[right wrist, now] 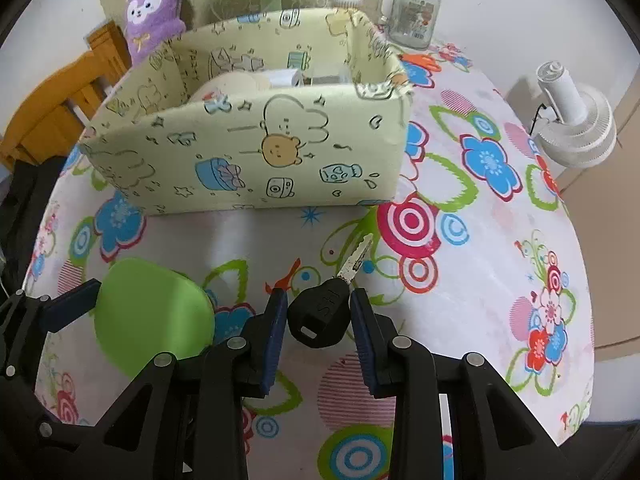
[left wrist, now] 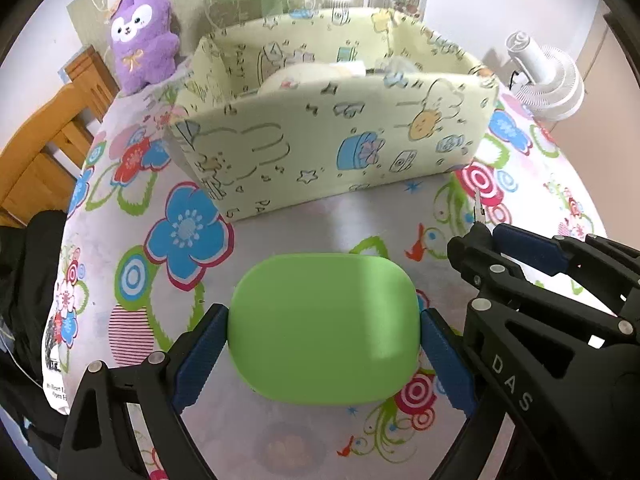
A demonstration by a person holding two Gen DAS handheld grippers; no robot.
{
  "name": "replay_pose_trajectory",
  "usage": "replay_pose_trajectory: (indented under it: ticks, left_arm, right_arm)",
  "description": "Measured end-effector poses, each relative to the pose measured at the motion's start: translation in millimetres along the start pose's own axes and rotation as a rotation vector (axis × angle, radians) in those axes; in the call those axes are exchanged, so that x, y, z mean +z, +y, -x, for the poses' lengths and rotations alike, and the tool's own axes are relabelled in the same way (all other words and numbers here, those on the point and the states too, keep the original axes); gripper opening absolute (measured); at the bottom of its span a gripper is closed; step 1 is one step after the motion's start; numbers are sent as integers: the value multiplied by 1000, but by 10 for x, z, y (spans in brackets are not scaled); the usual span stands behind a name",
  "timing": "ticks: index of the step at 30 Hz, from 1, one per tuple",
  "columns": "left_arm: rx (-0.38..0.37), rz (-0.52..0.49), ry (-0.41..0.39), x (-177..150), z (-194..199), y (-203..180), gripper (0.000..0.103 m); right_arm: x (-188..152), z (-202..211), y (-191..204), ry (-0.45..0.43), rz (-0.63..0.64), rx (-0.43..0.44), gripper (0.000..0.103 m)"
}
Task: Organize rigid objects
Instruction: 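Grasp the black car key with the right tool while the left tool holds the green case, then carry the green case with the left tool while the right tool carries the key to the box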
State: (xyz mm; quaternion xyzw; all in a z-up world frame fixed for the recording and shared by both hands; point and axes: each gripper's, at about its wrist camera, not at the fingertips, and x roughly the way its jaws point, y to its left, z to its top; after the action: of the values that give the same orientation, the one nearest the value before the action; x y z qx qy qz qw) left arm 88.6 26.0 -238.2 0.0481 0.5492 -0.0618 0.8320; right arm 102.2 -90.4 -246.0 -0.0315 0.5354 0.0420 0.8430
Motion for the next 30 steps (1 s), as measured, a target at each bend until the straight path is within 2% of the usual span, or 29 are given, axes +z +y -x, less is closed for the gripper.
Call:
replay_pose_trajectory:
  ticks: [11,30]
  left_arm:
    - [0,-18,-49,18,400,-337,95]
    - [36,-21,-121,330,851,-443,95]
  right_arm:
    - [28,346,-137,-38,4,10,36]
    - [350,825,-248,-87,29,-11,36]
